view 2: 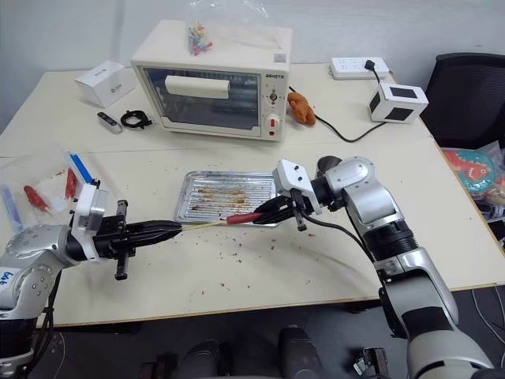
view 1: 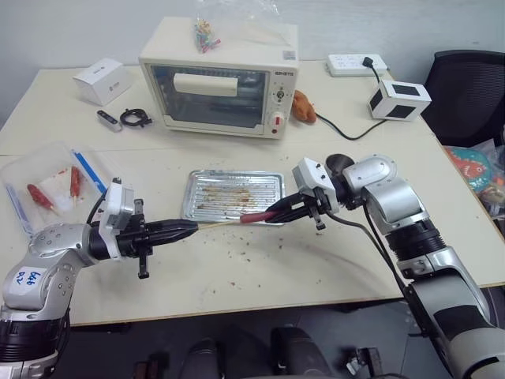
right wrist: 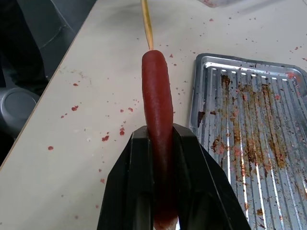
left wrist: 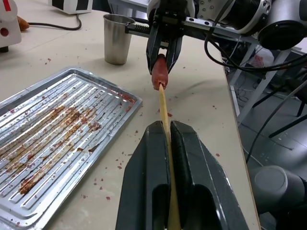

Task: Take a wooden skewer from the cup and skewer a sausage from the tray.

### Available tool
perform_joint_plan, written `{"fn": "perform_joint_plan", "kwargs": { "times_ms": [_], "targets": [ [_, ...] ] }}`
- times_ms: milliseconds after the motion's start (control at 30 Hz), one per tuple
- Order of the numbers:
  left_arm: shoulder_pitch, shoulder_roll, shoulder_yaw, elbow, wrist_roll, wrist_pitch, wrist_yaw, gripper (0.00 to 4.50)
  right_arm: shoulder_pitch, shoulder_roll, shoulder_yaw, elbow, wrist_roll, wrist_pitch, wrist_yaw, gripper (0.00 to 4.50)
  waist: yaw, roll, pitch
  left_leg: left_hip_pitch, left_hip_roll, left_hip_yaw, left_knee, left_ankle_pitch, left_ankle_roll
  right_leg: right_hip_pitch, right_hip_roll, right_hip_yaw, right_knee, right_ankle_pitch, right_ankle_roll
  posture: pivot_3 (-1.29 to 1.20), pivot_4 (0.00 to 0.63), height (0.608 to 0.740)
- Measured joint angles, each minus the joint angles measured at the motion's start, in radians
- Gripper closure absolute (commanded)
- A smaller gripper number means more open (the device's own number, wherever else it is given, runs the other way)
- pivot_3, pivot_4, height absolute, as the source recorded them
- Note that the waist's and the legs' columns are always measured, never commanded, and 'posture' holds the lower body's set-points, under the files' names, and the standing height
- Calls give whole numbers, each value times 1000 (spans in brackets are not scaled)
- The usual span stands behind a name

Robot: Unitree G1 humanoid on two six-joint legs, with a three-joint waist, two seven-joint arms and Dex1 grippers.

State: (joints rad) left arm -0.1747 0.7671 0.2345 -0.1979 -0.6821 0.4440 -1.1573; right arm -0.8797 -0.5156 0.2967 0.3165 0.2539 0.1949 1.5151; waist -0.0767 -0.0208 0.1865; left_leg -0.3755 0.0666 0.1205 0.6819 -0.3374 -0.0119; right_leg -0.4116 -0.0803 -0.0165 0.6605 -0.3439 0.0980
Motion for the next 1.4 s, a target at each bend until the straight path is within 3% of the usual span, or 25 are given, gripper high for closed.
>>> {"fn": "perform_joint_plan", "kwargs": {
  "times_ms": [1400],
  "targets": [
    [-3, -2, 0, -1, 0, 5, 6, 4500, 2, 18, 0, 0, 8, 26, -5, 4264, 0, 0, 0, 0, 0, 0, 0, 0, 0, 0, 0, 0, 0, 0, 0, 0, 150, 740]
  ]
}}
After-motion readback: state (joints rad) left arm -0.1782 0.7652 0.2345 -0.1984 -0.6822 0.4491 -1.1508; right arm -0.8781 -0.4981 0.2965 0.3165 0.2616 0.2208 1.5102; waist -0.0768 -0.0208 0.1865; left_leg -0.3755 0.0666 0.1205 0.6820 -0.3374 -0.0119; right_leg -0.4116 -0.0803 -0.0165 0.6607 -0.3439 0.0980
